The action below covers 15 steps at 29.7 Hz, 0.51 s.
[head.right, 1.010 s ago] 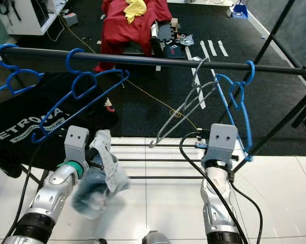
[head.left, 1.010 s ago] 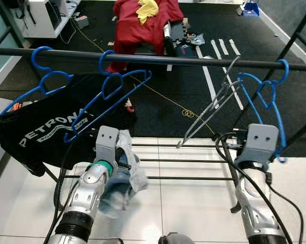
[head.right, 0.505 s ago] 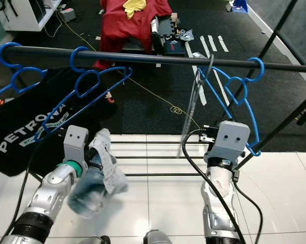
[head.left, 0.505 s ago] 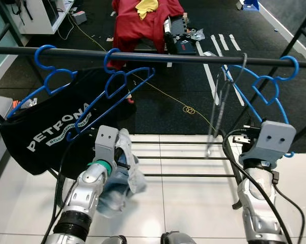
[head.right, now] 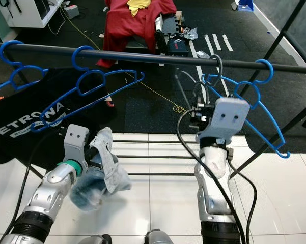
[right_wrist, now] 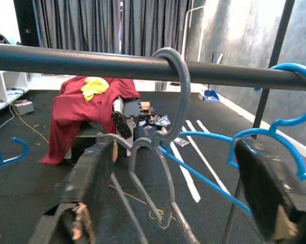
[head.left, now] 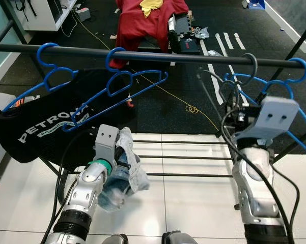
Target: Hang hanger
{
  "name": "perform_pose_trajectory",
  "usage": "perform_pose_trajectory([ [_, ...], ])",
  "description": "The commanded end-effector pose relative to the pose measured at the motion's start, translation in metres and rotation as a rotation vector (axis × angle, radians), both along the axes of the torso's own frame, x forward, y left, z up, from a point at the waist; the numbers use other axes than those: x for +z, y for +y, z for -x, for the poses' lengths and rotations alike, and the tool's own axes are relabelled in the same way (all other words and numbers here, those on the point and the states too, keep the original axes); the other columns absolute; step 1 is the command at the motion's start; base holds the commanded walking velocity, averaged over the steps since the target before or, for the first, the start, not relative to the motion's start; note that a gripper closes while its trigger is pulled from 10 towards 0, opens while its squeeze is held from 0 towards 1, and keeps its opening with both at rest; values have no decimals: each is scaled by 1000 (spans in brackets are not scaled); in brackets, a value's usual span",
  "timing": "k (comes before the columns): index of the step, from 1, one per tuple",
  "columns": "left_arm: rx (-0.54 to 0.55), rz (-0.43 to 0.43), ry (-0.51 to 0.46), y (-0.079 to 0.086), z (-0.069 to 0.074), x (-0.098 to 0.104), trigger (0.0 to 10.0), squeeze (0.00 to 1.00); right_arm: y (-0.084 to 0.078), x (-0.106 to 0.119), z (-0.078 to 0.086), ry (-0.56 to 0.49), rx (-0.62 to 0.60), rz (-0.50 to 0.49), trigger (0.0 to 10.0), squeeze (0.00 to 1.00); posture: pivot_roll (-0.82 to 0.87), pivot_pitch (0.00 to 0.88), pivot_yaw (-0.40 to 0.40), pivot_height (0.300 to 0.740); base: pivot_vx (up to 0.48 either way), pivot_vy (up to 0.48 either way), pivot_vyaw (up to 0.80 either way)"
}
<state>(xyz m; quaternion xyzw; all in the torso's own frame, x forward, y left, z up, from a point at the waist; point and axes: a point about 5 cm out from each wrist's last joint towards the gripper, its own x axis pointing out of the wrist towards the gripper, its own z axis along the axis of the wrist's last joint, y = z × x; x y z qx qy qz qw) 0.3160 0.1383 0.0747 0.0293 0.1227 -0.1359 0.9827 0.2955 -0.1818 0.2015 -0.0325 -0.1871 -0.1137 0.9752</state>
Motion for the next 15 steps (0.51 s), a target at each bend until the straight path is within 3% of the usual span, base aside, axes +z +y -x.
perform_pose_trajectory([
  [1,-17,6,-18,-3,-2,5,10000,0,-15,-1,-5,74,-48,19,10000,0,-82,81,35,740,0,0,0],
  [7,-21,7,-15,-3,-1,4,10000,0,-40,-1,-13,183,-50,18,10000,0,-87,77,31,740,0,0,0],
  [15,-25,8,-11,-4,0,3,10000,0,-52,-6,-18,293,14,26,10000,0,-93,75,29,740,0,0,0],
])
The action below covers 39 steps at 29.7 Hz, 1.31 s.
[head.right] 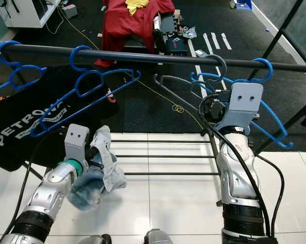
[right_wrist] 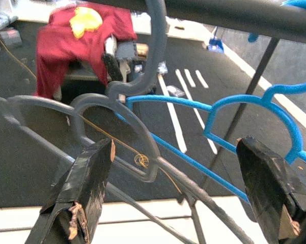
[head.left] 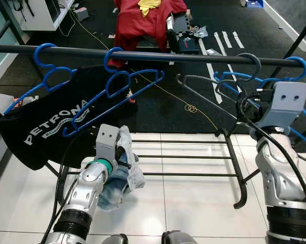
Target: Hang hanger
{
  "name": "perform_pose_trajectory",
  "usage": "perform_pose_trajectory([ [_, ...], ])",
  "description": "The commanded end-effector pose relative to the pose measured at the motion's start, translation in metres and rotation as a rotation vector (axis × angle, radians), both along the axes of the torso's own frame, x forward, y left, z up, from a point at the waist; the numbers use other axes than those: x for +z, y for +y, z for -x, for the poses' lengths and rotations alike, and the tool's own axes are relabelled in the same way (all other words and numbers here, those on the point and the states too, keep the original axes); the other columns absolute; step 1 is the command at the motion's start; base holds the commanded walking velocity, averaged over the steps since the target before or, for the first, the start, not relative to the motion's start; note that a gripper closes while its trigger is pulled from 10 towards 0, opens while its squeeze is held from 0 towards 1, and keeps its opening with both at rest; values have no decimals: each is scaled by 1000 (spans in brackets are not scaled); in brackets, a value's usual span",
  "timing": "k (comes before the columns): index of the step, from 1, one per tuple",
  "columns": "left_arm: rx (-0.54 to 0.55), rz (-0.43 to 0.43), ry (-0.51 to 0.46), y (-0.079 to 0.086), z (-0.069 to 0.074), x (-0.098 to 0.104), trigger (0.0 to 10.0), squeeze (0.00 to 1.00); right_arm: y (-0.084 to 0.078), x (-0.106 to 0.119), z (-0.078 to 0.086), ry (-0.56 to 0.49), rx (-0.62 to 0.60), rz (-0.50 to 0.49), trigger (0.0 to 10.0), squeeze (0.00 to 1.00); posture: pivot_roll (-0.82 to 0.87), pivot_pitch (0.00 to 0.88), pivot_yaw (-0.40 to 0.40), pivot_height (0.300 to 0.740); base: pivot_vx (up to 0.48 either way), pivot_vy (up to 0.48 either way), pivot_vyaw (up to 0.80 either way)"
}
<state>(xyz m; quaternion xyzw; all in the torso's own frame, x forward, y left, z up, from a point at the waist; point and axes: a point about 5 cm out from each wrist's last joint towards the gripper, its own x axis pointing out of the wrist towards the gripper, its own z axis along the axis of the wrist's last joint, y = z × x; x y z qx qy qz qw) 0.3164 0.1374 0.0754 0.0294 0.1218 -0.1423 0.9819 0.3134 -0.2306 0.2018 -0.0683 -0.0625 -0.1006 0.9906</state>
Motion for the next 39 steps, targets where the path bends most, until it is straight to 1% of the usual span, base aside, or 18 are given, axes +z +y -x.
perform_pose_trajectory([
  [1,-11,8,-9,-3,0,1,10000,0,-15,-8,-2,80,56,-24,10000,0,-101,70,22,740,0,0,0],
  [2,-9,10,-8,-3,0,1,10000,0,-24,-9,-3,107,92,-32,10000,0,-101,70,22,740,0,0,0],
  [3,-9,10,-8,-3,0,1,10000,0,-24,-9,-3,107,92,-32,10000,0,-101,70,22,740,0,0,0],
  [5,-5,11,-9,-2,0,1,10000,0,-42,-6,-4,141,137,3,10000,0,-106,67,14,740,0,0,0],
  [8,-5,11,-9,-2,0,1,10000,0,-42,-6,-4,141,137,3,10000,0,-106,67,14,740,0,0,0],
  [10,1,13,-10,-2,0,0,10000,0,-52,0,-3,160,151,46,10000,0,-108,66,8,740,0,0,0],
  [12,1,13,-10,-2,0,0,10000,0,-52,0,-3,160,151,46,10000,0,-108,66,8,740,0,0,0],
  [15,4,15,-10,-2,1,0,10000,0,-54,2,-3,180,183,62,10000,0,-109,64,6,740,0,0,0],
  [17,4,15,-10,-2,1,0,10000,0,-54,2,-3,180,183,62,10000,0,-109,64,6,740,0,0,0],
  [19,2,17,-9,-2,2,0,10000,0,-49,3,0,194,263,78,10000,0,-107,61,5,740,0,0,0],
  [21,2,17,-9,-2,2,0,10000,0,-49,3,0,194,263,78,10000,0,-107,61,5,740,0,0,0],
  [22,1,15,-14,-2,2,1,10000,0,-42,7,2,177,314,79,10000,0,-104,62,4,740,0,0,0],
  [27,1,13,-16,-2,1,1,10000,0,-39,9,1,169,335,75,10000,0,-104,62,4,740,0,0,0],
  [30,-1,9,-15,-2,1,2,10000,0,-26,1,1,203,424,80,10000,0,-100,63,7,740,0,0,0],
  [32,-1,9,-15,-2,1,2,10000,0,-26,1,1,203,424,80,10000,0,-100,63,7,740,0,0,0],
  [34,-3,6,-15,-1,1,2,10000,0,-21,-2,-1,212,452,79,10000,0,-97,63,11,740,0,0,0],
  [36,-4,3,-16,-1,1,3,10000,0,-21,-4,-4,207,456,77,10000,0,-98,63,13,740,0,0,0],
  [39,-5,2,-17,0,1,3,10000,0,-21,-4,-5,205,457,75,10000,0,-98,63,13,740,0,0,0],
])
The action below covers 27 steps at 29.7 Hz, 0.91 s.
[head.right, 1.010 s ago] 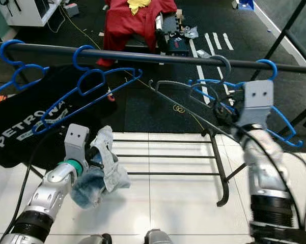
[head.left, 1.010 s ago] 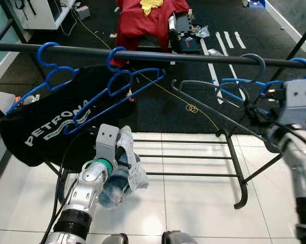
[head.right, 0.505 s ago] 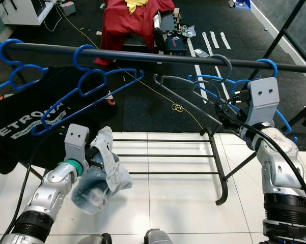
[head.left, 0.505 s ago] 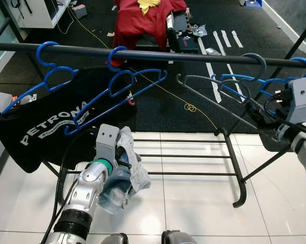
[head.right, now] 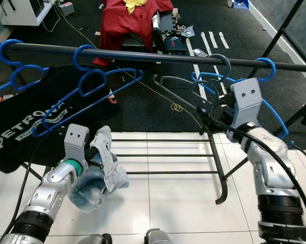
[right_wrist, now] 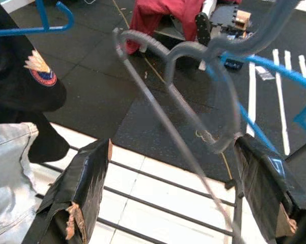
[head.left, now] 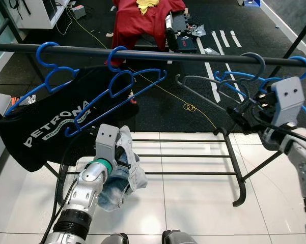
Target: Hang hanger
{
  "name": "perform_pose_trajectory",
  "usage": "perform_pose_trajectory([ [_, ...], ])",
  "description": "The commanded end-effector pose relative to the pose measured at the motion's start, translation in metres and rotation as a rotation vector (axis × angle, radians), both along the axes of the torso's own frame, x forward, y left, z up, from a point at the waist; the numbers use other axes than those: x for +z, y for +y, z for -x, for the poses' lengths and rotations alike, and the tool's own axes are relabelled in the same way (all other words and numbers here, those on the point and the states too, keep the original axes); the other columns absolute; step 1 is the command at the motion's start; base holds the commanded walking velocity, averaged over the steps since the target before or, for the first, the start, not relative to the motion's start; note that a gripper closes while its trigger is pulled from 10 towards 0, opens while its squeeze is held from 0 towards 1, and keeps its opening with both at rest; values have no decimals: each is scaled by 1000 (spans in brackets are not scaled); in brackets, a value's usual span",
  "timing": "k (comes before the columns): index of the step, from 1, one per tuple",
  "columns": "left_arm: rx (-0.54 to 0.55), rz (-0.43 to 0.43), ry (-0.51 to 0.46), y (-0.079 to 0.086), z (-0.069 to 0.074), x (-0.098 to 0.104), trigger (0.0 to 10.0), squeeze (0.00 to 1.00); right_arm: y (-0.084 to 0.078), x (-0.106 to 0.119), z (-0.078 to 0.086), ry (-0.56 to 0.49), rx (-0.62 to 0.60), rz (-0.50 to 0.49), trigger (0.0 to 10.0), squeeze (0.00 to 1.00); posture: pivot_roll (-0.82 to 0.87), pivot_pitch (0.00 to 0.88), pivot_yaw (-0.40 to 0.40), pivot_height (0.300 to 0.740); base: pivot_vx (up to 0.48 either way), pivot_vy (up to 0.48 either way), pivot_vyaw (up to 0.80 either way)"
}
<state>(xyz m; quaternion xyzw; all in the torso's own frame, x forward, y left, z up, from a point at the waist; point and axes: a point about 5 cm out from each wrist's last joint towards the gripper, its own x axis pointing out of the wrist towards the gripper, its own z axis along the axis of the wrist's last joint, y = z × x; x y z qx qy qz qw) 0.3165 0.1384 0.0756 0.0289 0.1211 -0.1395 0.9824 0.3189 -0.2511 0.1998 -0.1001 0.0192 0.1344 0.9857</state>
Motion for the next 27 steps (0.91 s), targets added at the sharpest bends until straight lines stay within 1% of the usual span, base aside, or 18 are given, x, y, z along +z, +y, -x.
perform_pose_trajectory([
  [1,-12,-1,-15,-1,0,3,10000,0,-1,-2,-3,-7,14,-1,10000,0,-98,67,13,740,0,0,0],
  [6,-12,-2,-15,-1,0,3,10000,0,-3,-2,-8,-20,22,-1,10000,0,-97,70,10,740,0,0,0],
  [9,-11,-2,-16,-1,0,4,10000,0,-5,1,-11,-23,32,42,10000,0,-94,75,6,740,0,0,0],
  [11,-6,-2,-16,0,1,4,10000,0,-1,8,-11,-36,61,72,10000,0,-94,81,4,740,0,0,0],
  [13,-5,-2,-16,1,1,4,10000,0,1,9,-11,-41,70,77,10000,0,-94,82,5,740,0,0,0],
  [17,-8,-6,-12,1,1,4,10000,0,4,6,-13,-33,85,78,10000,0,-94,84,10,740,0,0,0],
  [21,-15,-18,-13,3,-1,5,10000,0,5,-5,-23,24,130,52,10000,0,-88,91,21,740,0,0,0],
  [22,-16,-21,-13,3,-2,6,10000,0,3,-3,-28,22,126,52,10000,0,-88,92,23,740,0,0,0],
  [24,-16,-21,-13,3,-2,6,10000,0,3,-3,-28,22,126,52,10000,0,-88,92,23,740,0,0,0],
  [27,-17,-25,-13,3,-2,6,10000,0,1,0,-34,11,112,56,10000,0,-87,91,24,740,0,0,0],
])
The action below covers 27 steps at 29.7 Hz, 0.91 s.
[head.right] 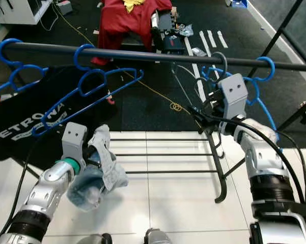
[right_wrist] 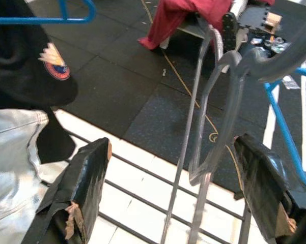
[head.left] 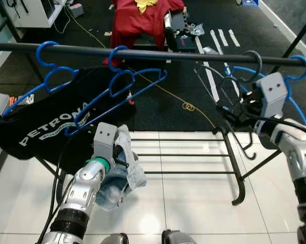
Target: Hang hanger
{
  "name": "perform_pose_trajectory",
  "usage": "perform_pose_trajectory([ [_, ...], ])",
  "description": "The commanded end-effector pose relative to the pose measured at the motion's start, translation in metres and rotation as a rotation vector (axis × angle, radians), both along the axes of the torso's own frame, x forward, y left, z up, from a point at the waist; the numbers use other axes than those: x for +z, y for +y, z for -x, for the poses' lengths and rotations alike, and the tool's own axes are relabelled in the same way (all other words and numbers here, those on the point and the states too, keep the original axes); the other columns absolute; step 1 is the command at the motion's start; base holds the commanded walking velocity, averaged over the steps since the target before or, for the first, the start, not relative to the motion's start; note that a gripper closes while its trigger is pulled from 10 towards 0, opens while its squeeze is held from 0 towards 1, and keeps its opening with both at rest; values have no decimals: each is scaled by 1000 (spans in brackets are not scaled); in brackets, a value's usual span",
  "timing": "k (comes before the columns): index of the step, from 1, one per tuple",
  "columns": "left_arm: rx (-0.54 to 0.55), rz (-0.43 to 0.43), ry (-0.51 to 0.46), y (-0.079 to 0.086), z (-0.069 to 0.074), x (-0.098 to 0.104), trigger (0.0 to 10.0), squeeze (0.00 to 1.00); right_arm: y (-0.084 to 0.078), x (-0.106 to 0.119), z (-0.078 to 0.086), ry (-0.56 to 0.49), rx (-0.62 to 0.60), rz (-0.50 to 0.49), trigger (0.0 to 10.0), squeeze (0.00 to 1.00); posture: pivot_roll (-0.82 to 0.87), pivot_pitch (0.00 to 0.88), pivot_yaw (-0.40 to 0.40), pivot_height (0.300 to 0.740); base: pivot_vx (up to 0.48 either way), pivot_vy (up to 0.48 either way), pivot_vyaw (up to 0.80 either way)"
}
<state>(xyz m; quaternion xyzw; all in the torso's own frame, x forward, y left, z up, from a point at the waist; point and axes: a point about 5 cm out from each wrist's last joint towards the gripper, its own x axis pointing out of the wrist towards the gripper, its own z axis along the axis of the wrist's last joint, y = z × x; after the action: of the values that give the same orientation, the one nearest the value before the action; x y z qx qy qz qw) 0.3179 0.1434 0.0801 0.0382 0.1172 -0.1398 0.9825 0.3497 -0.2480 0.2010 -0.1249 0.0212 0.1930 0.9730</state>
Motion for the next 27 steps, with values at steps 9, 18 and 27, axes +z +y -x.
perform_pose_trajectory([
  [9,-15,-20,-8,-1,-1,2,10000,0,-7,5,-16,-15,-51,-16,0,0,-81,92,19,740,0,0,0],
  [18,-11,-21,-10,1,-1,3,10000,0,-6,4,-20,-14,-40,-21,0,0,-77,89,26,740,0,0,0],
  [27,-18,-25,-14,2,-4,6,10000,0,-4,3,-23,-20,-35,-21,0,0,-72,87,30,740,0,0,0],
])
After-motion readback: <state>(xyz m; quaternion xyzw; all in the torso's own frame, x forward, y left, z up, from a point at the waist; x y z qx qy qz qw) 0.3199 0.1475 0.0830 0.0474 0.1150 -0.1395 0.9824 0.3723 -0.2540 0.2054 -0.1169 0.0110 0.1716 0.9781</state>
